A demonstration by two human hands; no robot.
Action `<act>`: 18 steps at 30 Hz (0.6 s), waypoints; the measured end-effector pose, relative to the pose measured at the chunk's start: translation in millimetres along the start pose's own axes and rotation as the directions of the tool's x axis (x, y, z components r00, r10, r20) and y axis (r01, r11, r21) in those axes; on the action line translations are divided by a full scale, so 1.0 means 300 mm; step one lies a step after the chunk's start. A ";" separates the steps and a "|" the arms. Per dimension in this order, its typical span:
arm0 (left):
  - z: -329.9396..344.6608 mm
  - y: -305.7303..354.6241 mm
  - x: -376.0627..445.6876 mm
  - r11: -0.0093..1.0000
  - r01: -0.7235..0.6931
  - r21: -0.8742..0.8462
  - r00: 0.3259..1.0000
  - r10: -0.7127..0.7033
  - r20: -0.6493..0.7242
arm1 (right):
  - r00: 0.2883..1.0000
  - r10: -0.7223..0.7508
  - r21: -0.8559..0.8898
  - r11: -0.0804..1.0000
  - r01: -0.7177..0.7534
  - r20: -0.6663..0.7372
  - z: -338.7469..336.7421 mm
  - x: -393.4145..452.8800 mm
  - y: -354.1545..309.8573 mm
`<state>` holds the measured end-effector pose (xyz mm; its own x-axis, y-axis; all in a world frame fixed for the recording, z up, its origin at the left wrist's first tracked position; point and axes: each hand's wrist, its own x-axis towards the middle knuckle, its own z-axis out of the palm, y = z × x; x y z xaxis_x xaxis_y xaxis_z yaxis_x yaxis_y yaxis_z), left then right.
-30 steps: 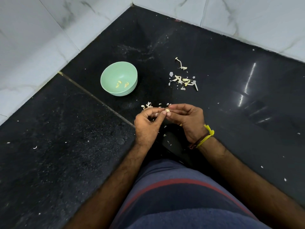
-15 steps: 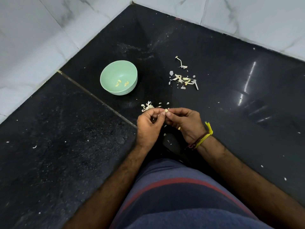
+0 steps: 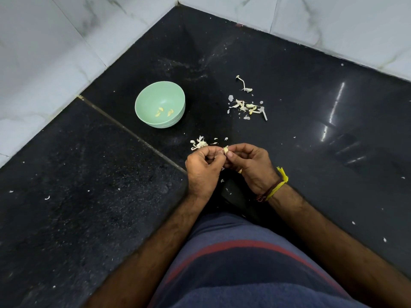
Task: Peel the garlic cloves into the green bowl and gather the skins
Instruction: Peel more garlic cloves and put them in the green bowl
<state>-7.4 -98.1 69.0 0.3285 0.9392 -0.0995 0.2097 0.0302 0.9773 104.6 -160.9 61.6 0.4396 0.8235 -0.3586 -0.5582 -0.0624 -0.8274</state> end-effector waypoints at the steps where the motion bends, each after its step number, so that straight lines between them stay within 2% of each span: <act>1: -0.001 -0.001 0.001 1.000 0.004 0.004 1.000 -0.004 -0.003 | 1.000 -0.006 -0.009 1.000 0.006 0.008 0.000 -0.001 0.001; 6: 0.005 -0.011 0.005 0.998 0.049 -0.039 0.998 -0.048 0.032 | 0.999 0.016 0.018 1.000 -0.017 0.039 -0.003 0.003 0.001; 10: -0.003 -0.016 0.009 0.999 0.045 -0.009 0.998 -0.045 0.032 | 0.999 0.019 0.052 0.998 -0.020 0.027 0.012 0.000 0.009; 13: -0.006 -0.013 0.011 0.999 0.036 0.021 0.999 -0.037 0.033 | 1.000 -0.021 -0.017 1.000 0.021 0.017 0.015 -0.006 0.007; 18: -0.011 -0.010 0.012 0.991 0.011 0.132 1.000 -0.012 0.003 | 0.990 -0.138 -0.239 0.962 0.131 -0.013 0.027 -0.017 -0.007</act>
<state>-9.9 -93.6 66.3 0.3284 0.9379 -0.1116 0.3332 -0.0044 0.9428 97.8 -160.4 68.5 0.5219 0.8166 -0.2466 -0.3110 -0.0871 -0.9464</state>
